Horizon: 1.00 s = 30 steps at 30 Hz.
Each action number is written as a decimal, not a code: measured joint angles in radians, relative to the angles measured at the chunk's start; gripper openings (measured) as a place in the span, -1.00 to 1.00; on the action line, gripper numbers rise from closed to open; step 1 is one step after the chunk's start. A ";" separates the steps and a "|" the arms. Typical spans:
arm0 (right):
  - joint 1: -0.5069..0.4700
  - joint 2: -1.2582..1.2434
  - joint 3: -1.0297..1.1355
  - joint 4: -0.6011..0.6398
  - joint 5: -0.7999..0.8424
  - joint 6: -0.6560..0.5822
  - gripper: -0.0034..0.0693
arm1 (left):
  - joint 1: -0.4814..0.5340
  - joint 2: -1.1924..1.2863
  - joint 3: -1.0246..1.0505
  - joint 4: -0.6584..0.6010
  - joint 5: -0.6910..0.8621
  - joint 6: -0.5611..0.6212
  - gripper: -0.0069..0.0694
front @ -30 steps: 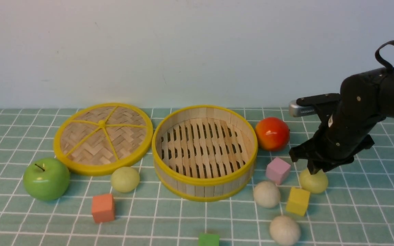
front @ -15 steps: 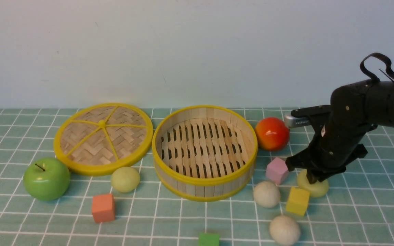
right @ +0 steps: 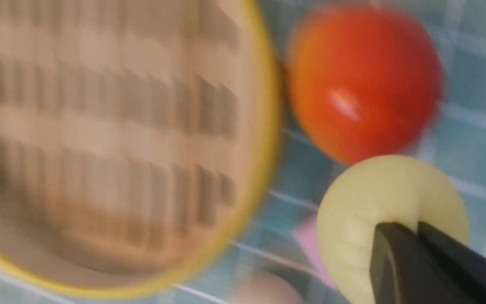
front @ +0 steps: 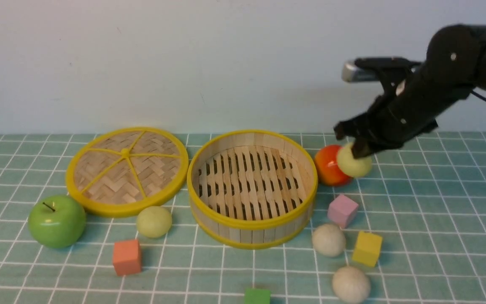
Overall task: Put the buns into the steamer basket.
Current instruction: Use the right arm to put the steamed stuffed bun into the steamer, then use the right arm to grab a steamed stuffed bun
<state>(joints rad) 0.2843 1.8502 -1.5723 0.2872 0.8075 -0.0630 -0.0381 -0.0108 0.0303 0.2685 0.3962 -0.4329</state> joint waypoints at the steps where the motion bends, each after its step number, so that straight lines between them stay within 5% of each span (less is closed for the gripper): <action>1: 0.017 0.007 -0.014 0.048 -0.025 -0.038 -0.90 | 0.000 0.000 0.000 0.000 0.000 0.000 -0.19; 6: 0.091 0.112 -0.027 0.165 -0.165 -0.169 -0.90 | 0.000 0.000 0.000 0.000 0.000 0.000 -0.19; 12: 0.097 0.236 -0.027 0.172 -0.225 -0.182 -0.84 | 0.000 0.000 0.000 0.000 0.000 0.000 -0.19; 17: 0.096 0.245 -0.027 0.167 -0.240 -0.152 -0.53 | 0.000 0.000 0.000 0.000 0.000 0.000 -0.19; 23: 0.096 0.123 -0.027 0.114 -0.083 -0.152 0.00 | 0.000 0.000 0.000 0.000 0.000 0.000 -0.19; 30: 0.096 0.015 -0.003 0.017 0.156 -0.036 0.05 | 0.000 0.000 0.000 0.000 0.000 0.000 -0.19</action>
<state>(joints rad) 0.3806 1.8649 -1.5755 0.3042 0.9636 -0.0989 -0.0381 -0.0108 0.0303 0.2685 0.3962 -0.4329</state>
